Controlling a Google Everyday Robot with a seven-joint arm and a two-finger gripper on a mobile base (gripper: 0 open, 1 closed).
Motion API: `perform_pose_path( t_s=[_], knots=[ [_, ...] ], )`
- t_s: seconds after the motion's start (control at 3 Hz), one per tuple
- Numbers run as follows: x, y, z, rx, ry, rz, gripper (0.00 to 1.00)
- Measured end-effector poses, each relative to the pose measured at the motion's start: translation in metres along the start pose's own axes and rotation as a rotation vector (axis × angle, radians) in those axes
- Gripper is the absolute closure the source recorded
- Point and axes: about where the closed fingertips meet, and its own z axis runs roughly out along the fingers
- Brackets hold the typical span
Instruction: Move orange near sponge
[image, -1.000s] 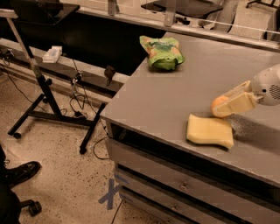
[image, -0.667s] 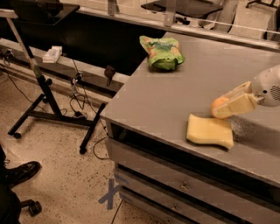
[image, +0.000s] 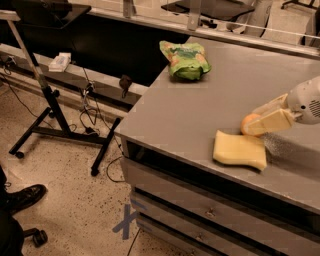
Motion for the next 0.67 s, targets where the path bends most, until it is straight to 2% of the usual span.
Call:
perform_pose_path(
  t_s=[0.33,0.67],
  knots=[
    [0.0006,0.0012,0.0002,0.000,0.000,0.003,0.00],
    [0.0010,0.0015,0.0001,0.001,0.000,0.004,0.00]
  ],
)
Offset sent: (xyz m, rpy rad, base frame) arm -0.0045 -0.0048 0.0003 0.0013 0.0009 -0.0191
